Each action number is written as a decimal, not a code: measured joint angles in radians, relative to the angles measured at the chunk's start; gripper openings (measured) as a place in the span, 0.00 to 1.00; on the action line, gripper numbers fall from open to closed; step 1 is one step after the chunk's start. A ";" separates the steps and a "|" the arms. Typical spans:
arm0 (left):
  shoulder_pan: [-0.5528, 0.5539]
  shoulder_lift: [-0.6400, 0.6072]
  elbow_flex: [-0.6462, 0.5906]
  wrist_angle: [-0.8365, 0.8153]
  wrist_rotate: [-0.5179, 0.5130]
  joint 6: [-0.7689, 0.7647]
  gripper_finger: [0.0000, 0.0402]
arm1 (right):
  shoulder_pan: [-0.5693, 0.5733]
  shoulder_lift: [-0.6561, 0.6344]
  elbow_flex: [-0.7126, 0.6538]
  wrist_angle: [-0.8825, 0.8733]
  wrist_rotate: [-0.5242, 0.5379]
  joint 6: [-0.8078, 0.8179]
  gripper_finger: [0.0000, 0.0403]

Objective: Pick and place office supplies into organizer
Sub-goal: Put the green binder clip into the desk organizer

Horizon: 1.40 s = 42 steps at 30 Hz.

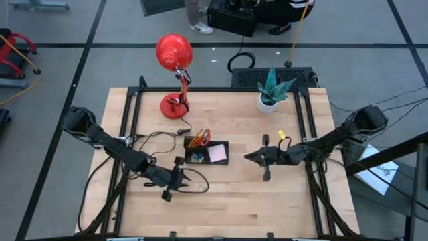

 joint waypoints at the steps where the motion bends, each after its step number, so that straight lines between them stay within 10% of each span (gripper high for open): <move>1: 0.004 0.010 0.000 0.009 0.029 0.008 0.26 | 0.000 -0.010 -0.023 0.016 0.000 0.006 0.00; 10: 0.020 0.194 0.001 0.226 0.032 -0.014 0.29 | -0.010 -0.051 -0.094 0.099 0.005 0.014 0.00; 24: 0.127 0.298 0.001 0.243 0.169 -0.070 0.67 | -0.015 -0.051 -0.094 0.097 0.003 0.038 0.00; 42: 0.155 0.360 0.004 0.276 0.234 -0.113 0.44 | -0.015 -0.051 -0.094 0.097 0.003 0.041 0.01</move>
